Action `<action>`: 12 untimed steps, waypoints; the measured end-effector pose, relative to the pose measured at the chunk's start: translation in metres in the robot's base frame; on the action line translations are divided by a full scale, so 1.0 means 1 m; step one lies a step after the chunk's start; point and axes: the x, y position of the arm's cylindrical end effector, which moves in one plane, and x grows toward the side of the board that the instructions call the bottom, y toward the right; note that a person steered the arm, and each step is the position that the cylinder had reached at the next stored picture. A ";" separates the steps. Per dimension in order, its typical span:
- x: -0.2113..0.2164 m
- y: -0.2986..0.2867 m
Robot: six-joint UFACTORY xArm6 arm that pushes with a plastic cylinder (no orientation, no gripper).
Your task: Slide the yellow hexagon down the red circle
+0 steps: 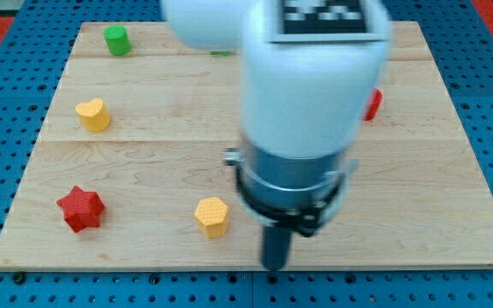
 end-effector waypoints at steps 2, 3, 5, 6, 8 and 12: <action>-0.010 -0.053; -0.025 -0.053; -0.084 -0.010; -0.066 0.000; -0.041 -0.061; -0.118 0.026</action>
